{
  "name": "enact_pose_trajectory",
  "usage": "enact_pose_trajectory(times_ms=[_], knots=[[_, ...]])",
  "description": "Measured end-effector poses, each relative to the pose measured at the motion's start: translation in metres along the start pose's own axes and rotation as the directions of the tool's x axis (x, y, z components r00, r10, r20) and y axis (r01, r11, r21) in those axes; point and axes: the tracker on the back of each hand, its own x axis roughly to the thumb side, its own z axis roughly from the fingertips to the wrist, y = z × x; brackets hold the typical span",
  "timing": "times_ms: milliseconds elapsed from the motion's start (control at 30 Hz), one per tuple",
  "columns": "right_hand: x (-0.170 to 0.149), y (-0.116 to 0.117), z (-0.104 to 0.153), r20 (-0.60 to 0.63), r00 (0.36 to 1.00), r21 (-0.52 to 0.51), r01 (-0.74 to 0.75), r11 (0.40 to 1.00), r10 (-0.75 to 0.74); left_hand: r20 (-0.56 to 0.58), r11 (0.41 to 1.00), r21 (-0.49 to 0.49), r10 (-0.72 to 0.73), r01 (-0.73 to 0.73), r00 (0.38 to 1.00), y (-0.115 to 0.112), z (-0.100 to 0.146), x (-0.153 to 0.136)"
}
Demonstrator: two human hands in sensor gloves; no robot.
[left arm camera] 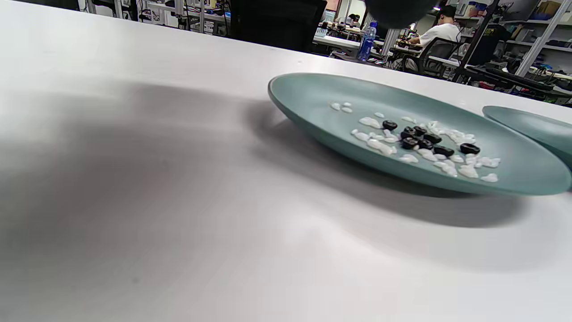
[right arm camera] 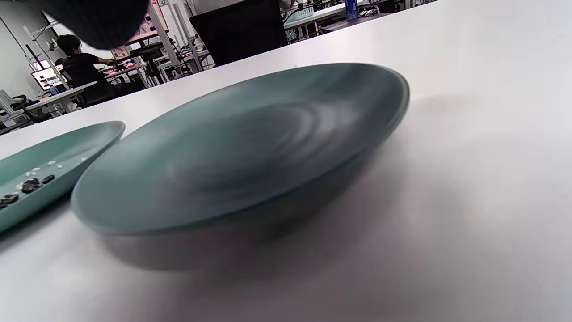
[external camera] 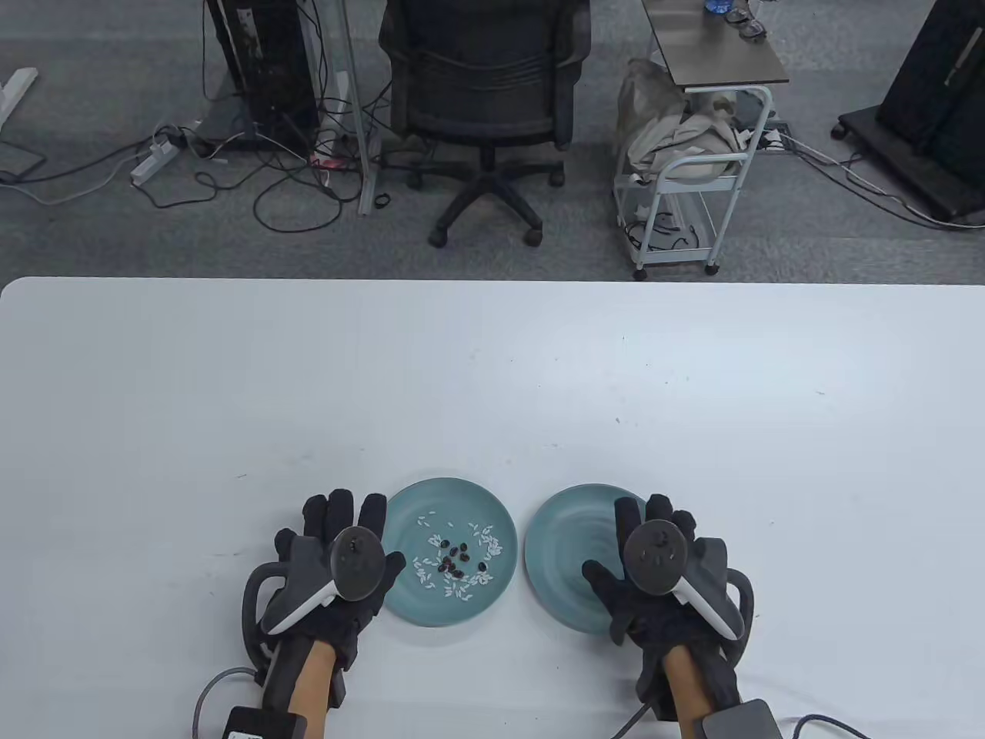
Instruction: Pick coffee beans with hand pinch into plate
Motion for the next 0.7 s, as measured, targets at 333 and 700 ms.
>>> enact_pose_trajectory(times_ms=[333,700], knots=[[-0.003,-0.003,-0.001,-0.009,1.0,-0.002,0.019,1.0,-0.019,-0.163,1.0,-0.019,0.001,-0.004,0.987,-0.006,-0.01,-0.01],[-0.003,-0.003,-0.001,-0.006,1.0,0.009,0.02,1.0,-0.02,-0.303,0.995,-0.087,-0.08,0.056,0.95,-0.012,-0.028,-0.007]])
